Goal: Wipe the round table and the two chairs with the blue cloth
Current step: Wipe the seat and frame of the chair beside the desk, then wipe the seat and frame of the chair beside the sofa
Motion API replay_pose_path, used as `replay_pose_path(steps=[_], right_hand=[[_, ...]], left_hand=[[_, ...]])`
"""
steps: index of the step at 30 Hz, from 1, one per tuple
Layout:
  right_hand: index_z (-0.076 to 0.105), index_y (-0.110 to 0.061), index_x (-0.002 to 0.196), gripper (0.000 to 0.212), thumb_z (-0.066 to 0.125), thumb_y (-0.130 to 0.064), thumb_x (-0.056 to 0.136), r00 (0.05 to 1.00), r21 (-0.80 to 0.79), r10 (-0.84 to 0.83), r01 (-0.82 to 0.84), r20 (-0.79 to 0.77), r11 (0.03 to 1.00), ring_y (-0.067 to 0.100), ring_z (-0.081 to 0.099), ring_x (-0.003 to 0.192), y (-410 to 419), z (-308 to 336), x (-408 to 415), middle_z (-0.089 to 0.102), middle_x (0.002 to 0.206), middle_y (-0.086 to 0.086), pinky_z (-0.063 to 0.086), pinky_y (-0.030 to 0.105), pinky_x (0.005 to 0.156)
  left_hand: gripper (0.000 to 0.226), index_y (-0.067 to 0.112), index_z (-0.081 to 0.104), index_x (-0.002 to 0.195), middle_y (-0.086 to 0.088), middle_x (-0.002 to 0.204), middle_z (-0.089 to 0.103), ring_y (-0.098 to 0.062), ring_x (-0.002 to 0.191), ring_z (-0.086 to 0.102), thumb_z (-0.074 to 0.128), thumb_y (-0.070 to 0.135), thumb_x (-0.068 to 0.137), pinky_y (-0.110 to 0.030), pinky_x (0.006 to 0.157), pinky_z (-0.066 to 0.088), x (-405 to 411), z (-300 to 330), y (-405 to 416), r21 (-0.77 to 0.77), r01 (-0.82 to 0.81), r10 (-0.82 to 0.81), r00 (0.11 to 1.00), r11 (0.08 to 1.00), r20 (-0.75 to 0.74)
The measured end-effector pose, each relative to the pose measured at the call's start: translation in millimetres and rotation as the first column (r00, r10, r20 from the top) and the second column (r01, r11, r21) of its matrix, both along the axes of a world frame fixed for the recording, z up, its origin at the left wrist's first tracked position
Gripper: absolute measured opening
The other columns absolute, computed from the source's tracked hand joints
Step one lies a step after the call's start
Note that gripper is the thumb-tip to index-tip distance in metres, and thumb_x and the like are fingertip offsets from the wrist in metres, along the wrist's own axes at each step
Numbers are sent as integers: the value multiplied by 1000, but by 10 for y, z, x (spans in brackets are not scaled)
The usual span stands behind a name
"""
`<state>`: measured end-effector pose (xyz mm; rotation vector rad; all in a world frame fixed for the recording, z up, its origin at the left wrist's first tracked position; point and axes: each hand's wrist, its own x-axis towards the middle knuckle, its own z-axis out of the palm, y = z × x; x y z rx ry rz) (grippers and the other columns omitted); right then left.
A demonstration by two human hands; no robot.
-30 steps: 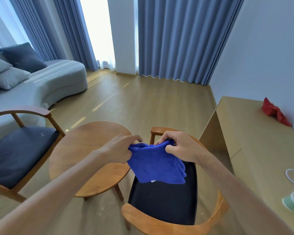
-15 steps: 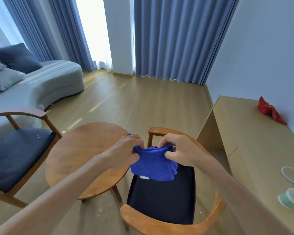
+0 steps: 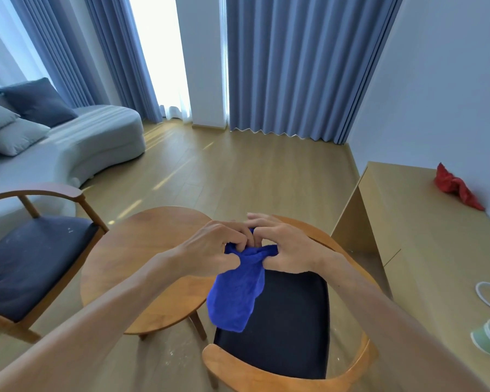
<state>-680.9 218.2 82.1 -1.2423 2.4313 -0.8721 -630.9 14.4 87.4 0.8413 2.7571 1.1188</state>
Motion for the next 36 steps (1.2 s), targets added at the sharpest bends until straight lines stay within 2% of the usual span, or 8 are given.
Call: replay_pose_path(steps=[5,10,14,17,22,25,32,36], right_hand=[[59,-11,86,21,55,5,72,992,-142,-123,126,28,982,26,55,78,-10,-35,-5,62,83,5,46,50,72],[57,-30,87,36,57,5,76,987,-292,-134,153,85,944,18,61,82,-173,-42,-55,67,89,0,53,36,75],[60,-35,91,43,59,7,78,984,-353,-54,113,172,929,13,63,93,-550,-118,-10,66,95,-9,53,32,83],[60,-28,103,41,60,7,81,957,-397,16,105,290,912,16,65,94,-983,-209,71,67,99,-7,53,36,85],[43,-20,135,63,73,-6,81,862,-440,146,97,486,893,17,62,109,-1796,-337,198,63,121,5,53,31,89],[44,-29,132,70,79,-28,72,839,-361,249,-68,484,930,13,59,113,-2383,-435,342,61,123,-9,53,31,91],[53,-17,121,54,77,0,75,838,-267,171,-32,518,963,24,64,101,-4197,-699,576,67,110,5,53,53,85],[60,-17,103,34,75,-5,75,860,-249,202,-91,468,964,22,65,87,-5253,-714,679,68,93,3,57,42,76]], left_hand=[[10,13,55,71,19,105,60,-15,91,57,51,8,64,-37,79,48,43,41,-129,29,-56,56,998,998,18],[40,33,50,102,14,132,44,-7,105,57,73,21,72,-25,84,53,258,-125,-200,205,-258,259,966,944,22],[63,34,42,121,15,117,54,-1,94,59,80,26,72,-15,77,53,457,-166,-500,244,-470,462,882,849,91],[47,26,53,115,20,98,60,-4,89,62,79,16,76,-13,74,52,599,-161,-868,194,-571,564,820,798,94],[25,23,60,102,7,94,66,-14,90,65,71,13,81,-37,78,58,853,-140,-1666,194,-662,650,749,724,126],[23,19,61,101,2,95,68,-15,89,66,70,10,82,-35,77,59,1023,-171,-2231,262,-703,678,709,661,193],[23,24,58,98,8,91,68,-4,88,66,70,10,85,-15,67,53,1396,-270,-3916,370,-792,744,597,486,301],[27,24,55,101,5,97,66,-12,92,65,70,9,85,-21,72,55,1637,-397,-4951,338,-849,772,517,407,369]])
